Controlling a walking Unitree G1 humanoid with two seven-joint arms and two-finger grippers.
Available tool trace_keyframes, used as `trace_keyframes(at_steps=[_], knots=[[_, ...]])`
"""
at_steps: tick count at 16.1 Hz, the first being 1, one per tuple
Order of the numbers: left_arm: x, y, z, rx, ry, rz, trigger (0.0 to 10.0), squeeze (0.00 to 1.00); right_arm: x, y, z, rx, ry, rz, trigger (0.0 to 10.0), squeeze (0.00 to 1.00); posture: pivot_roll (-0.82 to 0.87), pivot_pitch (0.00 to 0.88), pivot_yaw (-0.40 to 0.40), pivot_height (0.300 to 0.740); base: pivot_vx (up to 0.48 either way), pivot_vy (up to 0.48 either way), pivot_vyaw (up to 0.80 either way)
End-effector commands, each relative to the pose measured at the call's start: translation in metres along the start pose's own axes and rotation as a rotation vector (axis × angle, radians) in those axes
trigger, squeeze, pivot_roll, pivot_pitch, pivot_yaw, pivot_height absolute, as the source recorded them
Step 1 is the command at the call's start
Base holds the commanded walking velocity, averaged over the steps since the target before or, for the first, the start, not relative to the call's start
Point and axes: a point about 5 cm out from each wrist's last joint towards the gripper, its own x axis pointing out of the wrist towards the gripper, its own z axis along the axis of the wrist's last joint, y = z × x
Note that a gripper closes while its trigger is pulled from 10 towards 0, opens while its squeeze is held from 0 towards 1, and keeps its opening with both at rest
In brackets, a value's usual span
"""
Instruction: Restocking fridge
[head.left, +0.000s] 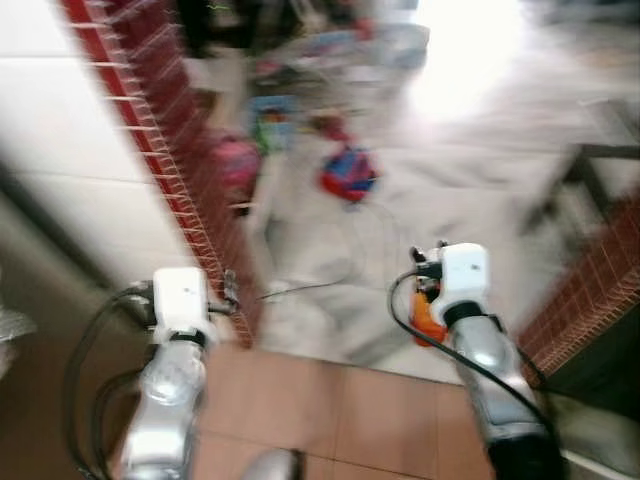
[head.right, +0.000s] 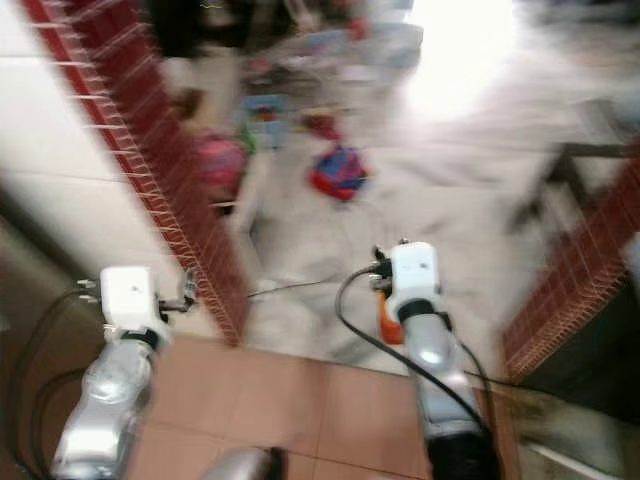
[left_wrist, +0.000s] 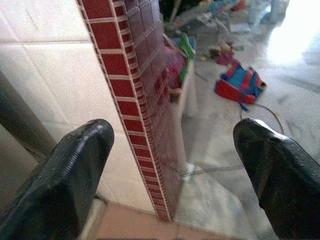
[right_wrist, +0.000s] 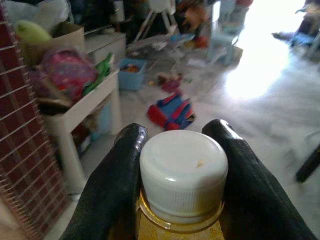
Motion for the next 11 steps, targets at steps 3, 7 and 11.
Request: trace_keyframes(at_steps=[3,7,11], knots=[[-0.009,0.005,-0.008,0.010,-0.001,-0.061,10.0,0.00,-0.012,-0.010,-0.010,-0.034,0.002,-0.030,10.0,0.00,0.07,0.000,0.064,0.740,0.000,0.000,0.00],[-0.002,0.016,-0.037,-0.032,0.112,-0.050,10.0,0.00,-0.013,-0.015,-0.036,-0.048,0.105,-0.120,10.0,0.00,0.05,0.000,0.087,0.740,0.000,0.000,0.00],[0.015,0.004,-0.023,0.047,0.031,-0.124,10.0,0.00,-0.003,-0.004,-0.032,-0.042,0.065,-0.084,10.0,0.00,0.05,0.000,0.090,0.740,0.000,0.000,0.00]])
